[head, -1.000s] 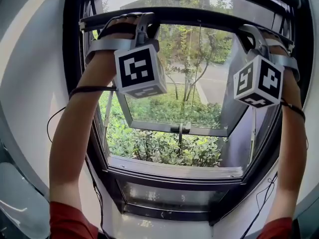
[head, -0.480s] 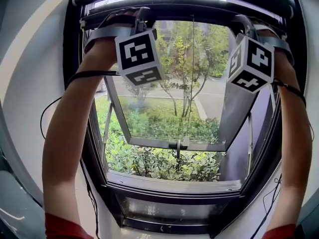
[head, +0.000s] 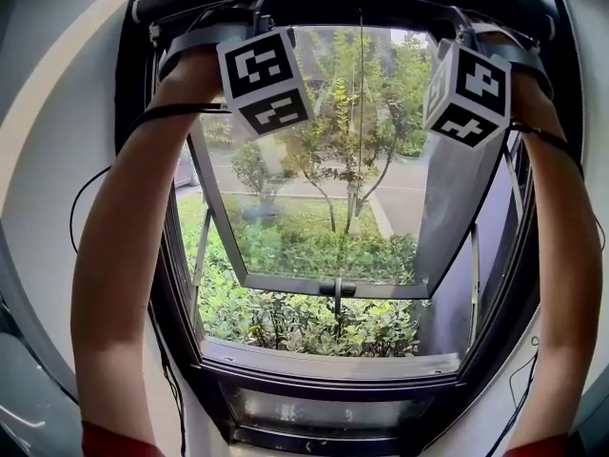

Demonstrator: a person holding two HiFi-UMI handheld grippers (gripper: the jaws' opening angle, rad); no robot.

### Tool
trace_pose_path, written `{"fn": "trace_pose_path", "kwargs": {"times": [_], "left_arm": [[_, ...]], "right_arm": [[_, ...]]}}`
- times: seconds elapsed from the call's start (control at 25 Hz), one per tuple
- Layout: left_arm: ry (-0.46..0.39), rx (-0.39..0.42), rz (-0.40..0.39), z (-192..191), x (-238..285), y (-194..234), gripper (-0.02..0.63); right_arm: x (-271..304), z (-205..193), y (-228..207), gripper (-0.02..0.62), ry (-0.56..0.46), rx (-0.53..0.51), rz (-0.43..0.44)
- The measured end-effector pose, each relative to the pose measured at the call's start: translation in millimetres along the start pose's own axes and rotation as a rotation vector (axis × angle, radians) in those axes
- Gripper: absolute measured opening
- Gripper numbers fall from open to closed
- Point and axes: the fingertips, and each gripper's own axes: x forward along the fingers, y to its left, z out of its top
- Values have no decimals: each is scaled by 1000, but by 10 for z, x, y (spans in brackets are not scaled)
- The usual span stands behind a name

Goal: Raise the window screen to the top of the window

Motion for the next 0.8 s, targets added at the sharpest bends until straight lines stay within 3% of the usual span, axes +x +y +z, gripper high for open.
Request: {"fn": "trace_pose_path", "kwargs": {"times": [0.36,0.8], "left_arm": [[12,-37,7,-14,91,65,77],[-13,-43,84,16,36,90,77]], "right_arm": [[116,20,-90,38,24,-68,-36],[57,30,-83,78,-22,38,-76]]}}
